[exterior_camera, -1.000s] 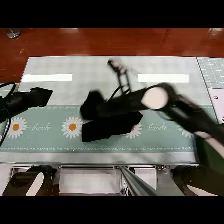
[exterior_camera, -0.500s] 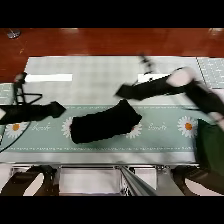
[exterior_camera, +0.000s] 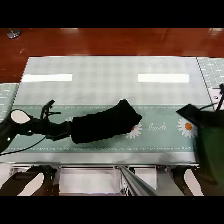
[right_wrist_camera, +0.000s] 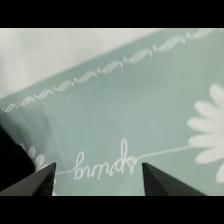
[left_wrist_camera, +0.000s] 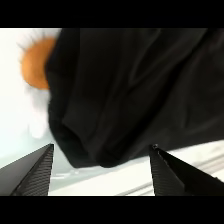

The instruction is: Fold the shirts.

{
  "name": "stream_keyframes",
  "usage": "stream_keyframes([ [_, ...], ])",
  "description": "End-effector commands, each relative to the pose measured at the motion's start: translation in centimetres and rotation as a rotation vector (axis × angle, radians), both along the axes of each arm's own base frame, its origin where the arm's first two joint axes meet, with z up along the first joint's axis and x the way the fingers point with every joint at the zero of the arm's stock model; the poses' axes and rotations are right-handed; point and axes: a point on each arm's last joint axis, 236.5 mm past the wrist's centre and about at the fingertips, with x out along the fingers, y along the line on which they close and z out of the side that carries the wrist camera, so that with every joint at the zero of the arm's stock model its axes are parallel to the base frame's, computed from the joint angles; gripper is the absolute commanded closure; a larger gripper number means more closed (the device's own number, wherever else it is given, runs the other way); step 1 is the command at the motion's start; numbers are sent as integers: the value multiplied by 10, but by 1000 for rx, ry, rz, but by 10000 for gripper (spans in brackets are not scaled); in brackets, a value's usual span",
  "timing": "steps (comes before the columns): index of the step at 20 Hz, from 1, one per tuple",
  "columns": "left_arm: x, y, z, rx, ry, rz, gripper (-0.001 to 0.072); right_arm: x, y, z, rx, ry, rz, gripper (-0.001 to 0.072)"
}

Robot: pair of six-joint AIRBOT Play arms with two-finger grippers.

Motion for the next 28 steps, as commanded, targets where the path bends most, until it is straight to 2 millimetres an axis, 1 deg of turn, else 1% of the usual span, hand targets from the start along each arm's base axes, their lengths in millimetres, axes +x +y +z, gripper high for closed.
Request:
stream_keyframes([
  [1, -4, -23, -6, -104, -7, 36, 7, -21, 35, -26, 141, -7, -6, 91],
  [3, 10, -37, -8, -143, -77, 79, 7, -28, 46, -36, 131, 14, 43, 91],
  [5, 20, -50, -12, -153, -112, 100, 10, -33, 57, -39, 136, 31, 78, 91],
  [6, 28, -56, -10, -166, -144, 106, 102, -35, 61, -40, 136, 38, 89, 91],
  [7, 38, -59, -4, -182, -182, 109, 430, -37, 64, -41, 134, 50, 95, 92],
  [8, 48, -62, 5, -201, -223, 103, 639, -39, 67, -42, 131, 61, 104, 92],
  [9, 59, -63, 16, -207, -260, 90, 680, -43, 70, -44, 124, 72, 120, 92],
  [12, 86, -66, 48, -232, -345, 75, 680, -53, 77, -51, 87, 115, 164, 91],
  [14, 103, -66, 67, -234, -405, 77, 680, -57, 86, -52, 79, 122, 193, 92],
  [17, 120, -66, 86, -237, -465, 82, 680, -61, 118, -45, 127, 107, 258, 91],
  [19, 127, -65, 92, -232, -490, 92, 680, -62, 133, -50, 118, 107, 299, 91],
  [21, 132, -62, 93, -228, -493, 116, 680, -61, 147, -63, 131, 143, 308, 92],
  [25, 133, -60, 93, -226, -493, 125, 680, -49, 190, -80, 196, 177, 346, 92],
  [28, 132, -61, 93, -228, -490, 122, 680, -43, 207, -95, 174, 230, 390, 92],
])
